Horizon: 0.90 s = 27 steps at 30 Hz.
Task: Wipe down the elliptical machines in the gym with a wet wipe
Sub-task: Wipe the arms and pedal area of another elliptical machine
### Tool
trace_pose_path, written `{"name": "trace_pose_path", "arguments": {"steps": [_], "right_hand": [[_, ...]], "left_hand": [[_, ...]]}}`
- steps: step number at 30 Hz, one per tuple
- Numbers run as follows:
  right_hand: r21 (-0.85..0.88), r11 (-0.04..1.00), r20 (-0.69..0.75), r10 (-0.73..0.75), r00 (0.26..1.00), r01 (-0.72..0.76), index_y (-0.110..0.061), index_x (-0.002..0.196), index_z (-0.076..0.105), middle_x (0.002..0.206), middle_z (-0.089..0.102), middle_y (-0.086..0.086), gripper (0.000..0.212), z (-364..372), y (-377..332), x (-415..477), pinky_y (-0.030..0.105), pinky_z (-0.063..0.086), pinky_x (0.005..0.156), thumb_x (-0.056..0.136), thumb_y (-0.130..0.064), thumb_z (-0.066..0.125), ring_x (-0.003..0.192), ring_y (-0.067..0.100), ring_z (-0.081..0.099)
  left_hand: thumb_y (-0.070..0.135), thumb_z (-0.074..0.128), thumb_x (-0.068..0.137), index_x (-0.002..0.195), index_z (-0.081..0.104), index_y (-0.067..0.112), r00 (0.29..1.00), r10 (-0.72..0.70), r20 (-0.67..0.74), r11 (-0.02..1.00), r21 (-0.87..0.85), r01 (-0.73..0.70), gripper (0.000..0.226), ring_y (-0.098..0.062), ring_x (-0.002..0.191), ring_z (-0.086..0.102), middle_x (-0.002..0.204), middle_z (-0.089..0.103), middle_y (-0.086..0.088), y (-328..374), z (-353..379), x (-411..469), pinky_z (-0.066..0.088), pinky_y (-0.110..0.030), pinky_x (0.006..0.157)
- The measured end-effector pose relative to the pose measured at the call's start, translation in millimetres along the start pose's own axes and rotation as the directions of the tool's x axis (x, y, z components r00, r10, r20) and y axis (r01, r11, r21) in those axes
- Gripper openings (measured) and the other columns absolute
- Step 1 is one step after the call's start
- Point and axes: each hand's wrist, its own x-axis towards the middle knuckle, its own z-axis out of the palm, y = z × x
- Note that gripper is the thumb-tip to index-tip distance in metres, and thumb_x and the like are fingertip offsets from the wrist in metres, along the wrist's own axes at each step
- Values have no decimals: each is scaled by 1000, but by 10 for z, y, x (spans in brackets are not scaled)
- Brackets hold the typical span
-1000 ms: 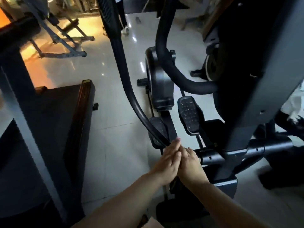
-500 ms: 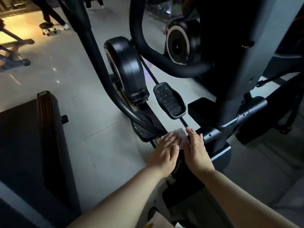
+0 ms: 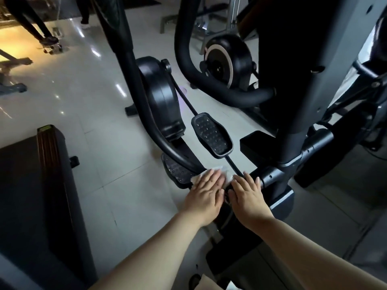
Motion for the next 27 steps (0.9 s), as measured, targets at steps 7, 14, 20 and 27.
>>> {"name": "trace_pose_path", "arguments": {"steps": [7, 14, 20, 27], "right_hand": [[-24, 1000, 119, -8, 993, 11, -6, 153, 39, 159, 40, 9, 74, -84, -135, 133, 37, -10, 123, 92, -38, 13, 154, 24, 21], [-89, 996, 193, -8, 981, 26, -8, 153, 38, 157, 43, 6, 69, -164, -161, 223, 38, -1, 125, 96, -39, 15, 150, 20, 30], [-83, 996, 237, 6, 971, 14, -3, 158, 22, 156, 43, 13, 81, -170, -113, 305, 34, 5, 126, 86, -37, 8, 150, 21, 31], [-195, 979, 194, -15, 981, 54, 5, 153, 29, 140, 60, 11, 74, -121, -133, 397, 39, 35, 113, 89, -31, 34, 129, 23, 57]], "left_hand": [[43, 6, 101, 158, 17, 8, 965, -242, -98, 969, 16, 245, 67, -25, 155, -5, 168, 10, -8, -87, -106, 105, -7, -38, 125], [41, 11, 95, 161, 22, 14, 993, -120, -23, 983, 140, 122, 72, -18, 156, -3, 170, 13, -4, -190, -223, 65, -4, -37, 126], [25, 20, 79, 161, 13, 3, 963, -268, 39, 959, 106, 263, 85, -30, 155, -13, 170, 2, -15, 2, -256, 109, -5, -41, 126], [25, 41, 75, 151, 47, 9, 983, -178, 43, 951, 263, 160, 78, -27, 150, 34, 161, 38, -10, -9, -227, 21, 18, -41, 119]]}}
